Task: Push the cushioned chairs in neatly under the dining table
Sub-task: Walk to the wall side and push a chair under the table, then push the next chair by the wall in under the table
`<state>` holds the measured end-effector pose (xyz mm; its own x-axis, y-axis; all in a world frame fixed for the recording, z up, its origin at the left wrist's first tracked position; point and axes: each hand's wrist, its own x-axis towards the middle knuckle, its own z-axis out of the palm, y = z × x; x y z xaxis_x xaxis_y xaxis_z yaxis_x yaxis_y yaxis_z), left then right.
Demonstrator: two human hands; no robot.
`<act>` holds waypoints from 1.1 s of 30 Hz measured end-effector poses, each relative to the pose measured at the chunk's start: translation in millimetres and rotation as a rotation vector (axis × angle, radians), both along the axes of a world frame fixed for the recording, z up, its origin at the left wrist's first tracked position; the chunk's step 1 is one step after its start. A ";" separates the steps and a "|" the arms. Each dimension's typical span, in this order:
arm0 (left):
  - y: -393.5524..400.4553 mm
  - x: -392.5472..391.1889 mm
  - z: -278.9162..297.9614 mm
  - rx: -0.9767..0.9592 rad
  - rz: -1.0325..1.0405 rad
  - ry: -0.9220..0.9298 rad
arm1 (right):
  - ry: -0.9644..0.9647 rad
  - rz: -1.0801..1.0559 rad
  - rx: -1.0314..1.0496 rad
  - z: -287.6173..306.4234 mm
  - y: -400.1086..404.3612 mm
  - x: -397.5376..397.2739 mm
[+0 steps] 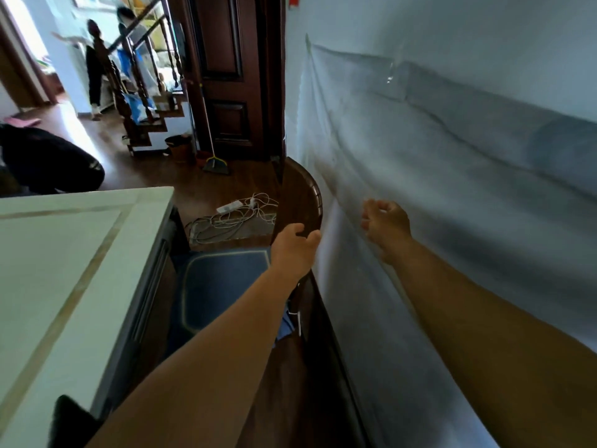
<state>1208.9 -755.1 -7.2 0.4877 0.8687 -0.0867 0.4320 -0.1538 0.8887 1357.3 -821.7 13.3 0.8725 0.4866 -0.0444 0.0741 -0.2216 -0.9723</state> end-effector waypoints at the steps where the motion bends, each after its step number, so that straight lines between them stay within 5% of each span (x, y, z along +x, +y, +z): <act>1: -9.5 -6.2 2.7 0.012 0.003 0.007 | 0.005 0.012 0.019 1.1 -10.4 -8.7; 16: -163.8 -136.7 4.9 0.052 0.265 0.054 | 0.134 0.284 0.021 -14.6 -129.0 -135.6; 33: -218.5 -370.4 -14.9 0.012 0.592 0.163 | 0.103 0.602 -0.122 -40.1 -112.9 -368.8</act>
